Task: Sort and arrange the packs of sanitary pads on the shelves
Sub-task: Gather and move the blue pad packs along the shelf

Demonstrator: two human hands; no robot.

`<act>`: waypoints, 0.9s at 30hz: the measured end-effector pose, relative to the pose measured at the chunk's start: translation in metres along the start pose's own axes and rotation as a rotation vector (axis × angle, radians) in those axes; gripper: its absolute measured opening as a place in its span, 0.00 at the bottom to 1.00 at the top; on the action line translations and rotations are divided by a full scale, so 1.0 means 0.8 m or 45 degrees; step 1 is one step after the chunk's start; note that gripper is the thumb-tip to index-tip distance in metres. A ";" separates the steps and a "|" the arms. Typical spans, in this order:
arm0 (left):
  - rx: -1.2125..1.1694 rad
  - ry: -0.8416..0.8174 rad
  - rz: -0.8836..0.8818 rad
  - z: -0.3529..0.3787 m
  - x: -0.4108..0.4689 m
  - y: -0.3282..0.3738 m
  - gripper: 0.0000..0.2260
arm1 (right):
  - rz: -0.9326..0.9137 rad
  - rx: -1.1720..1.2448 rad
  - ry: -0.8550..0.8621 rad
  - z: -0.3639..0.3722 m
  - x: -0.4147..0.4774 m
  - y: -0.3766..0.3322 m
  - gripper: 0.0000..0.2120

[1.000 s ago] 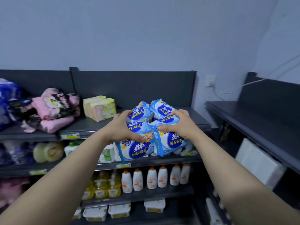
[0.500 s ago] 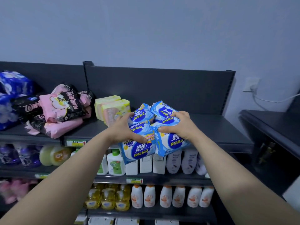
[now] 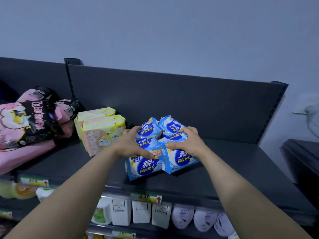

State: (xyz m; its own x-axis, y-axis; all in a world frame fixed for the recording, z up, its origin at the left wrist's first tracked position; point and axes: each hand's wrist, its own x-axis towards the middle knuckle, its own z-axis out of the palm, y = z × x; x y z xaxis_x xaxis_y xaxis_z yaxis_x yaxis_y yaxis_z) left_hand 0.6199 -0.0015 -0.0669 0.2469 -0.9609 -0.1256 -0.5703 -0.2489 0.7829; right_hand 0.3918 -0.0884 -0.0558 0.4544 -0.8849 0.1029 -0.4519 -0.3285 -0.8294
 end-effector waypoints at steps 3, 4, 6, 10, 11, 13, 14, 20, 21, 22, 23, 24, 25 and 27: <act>0.062 0.018 -0.035 0.001 0.025 -0.003 0.62 | 0.011 -0.007 -0.023 0.008 0.030 0.016 0.23; 0.086 0.021 -0.043 -0.001 0.032 -0.003 0.60 | 0.015 -0.003 -0.029 0.011 0.039 0.021 0.23; 0.150 0.025 -0.034 -0.004 0.045 -0.002 0.57 | 0.021 0.009 -0.035 0.016 0.055 0.028 0.23; 0.442 -0.022 -0.074 -0.011 0.062 0.008 0.58 | 0.053 0.001 -0.041 0.022 0.078 0.043 0.28; 0.514 -0.039 -0.092 -0.012 0.065 0.009 0.60 | 0.060 -0.007 -0.044 0.023 0.082 0.045 0.30; 0.653 -0.063 -0.115 -0.017 0.074 0.010 0.62 | 0.079 -0.031 -0.039 0.026 0.087 0.047 0.32; 0.699 -0.070 -0.114 -0.019 0.077 0.011 0.63 | 0.086 -0.042 -0.032 0.028 0.088 0.047 0.33; 0.884 0.005 0.029 -0.025 0.074 0.013 0.59 | 0.082 -0.163 0.053 0.037 0.077 0.039 0.38; 0.928 0.031 0.062 -0.024 0.071 0.012 0.57 | 0.083 -0.210 0.062 0.036 0.073 0.037 0.40; 0.976 0.058 0.101 -0.023 0.068 0.011 0.56 | 0.086 -0.259 0.067 0.036 0.070 0.036 0.41; 1.019 0.078 0.134 -0.022 0.065 0.011 0.55 | 0.085 -0.303 0.075 0.034 0.066 0.035 0.42; 1.052 0.093 0.158 -0.021 0.062 0.011 0.54 | 0.083 -0.336 0.085 0.033 0.063 0.034 0.43; 1.075 0.107 0.175 -0.021 0.059 0.012 0.53 | 0.071 -0.369 0.107 0.033 0.059 0.031 0.44; 1.102 0.153 0.204 -0.022 0.053 0.014 0.51 | 0.026 -0.454 0.155 0.032 0.051 0.026 0.44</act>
State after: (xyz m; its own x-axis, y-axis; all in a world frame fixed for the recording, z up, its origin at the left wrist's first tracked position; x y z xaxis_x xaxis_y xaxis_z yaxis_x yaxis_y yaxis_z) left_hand 0.6378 -0.0426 -0.0530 0.1659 -0.9849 0.0490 -0.9855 -0.1638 0.0439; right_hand 0.4210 -0.1229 -0.0827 0.3572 -0.9183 0.1707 -0.7087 -0.3855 -0.5908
